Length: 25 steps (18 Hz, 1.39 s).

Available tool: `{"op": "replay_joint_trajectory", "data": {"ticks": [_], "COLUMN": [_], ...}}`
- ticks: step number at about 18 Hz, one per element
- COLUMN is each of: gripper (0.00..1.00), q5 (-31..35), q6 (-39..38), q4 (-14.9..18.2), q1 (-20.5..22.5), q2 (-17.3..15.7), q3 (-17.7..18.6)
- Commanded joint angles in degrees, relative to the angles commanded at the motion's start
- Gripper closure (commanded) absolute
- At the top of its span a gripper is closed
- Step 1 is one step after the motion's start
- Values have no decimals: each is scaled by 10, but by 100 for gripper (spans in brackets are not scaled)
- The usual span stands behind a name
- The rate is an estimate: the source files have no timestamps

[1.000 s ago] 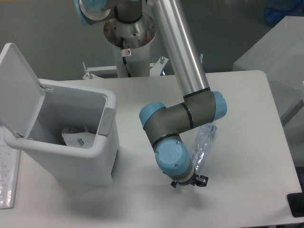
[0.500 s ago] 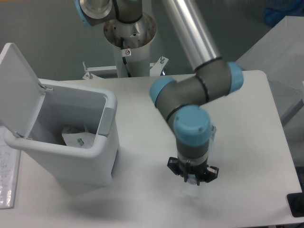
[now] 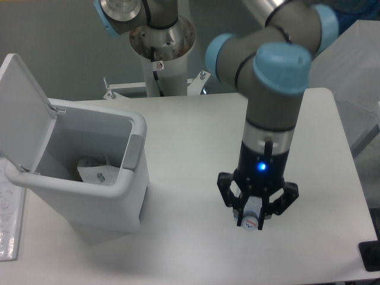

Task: Place the trash in the trash can
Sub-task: 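Lift the bottle upright and carry it toward the trash bin, then lower the bottle into the bin and open the gripper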

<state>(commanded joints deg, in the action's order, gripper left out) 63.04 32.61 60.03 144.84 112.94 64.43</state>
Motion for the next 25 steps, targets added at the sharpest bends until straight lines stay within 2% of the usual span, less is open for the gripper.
{"op": "replay_joint_trajectory", "data": {"ticks": [2, 9, 15, 18, 21, 25], "gripper": [100, 100, 100, 100, 100, 100], "q5": [-40, -196, -296, -328, -340, -340], "q6": [-4, -47, -78, -83, -86, -81], "q4": [-14, -18, -18, -18, -19, -28], "q1": [1, -1, -7, -11, -21, -36], "q2": [-9, -38, -78, -84, -112, -129], "q3": [0, 3, 15, 17, 58, 108]}}
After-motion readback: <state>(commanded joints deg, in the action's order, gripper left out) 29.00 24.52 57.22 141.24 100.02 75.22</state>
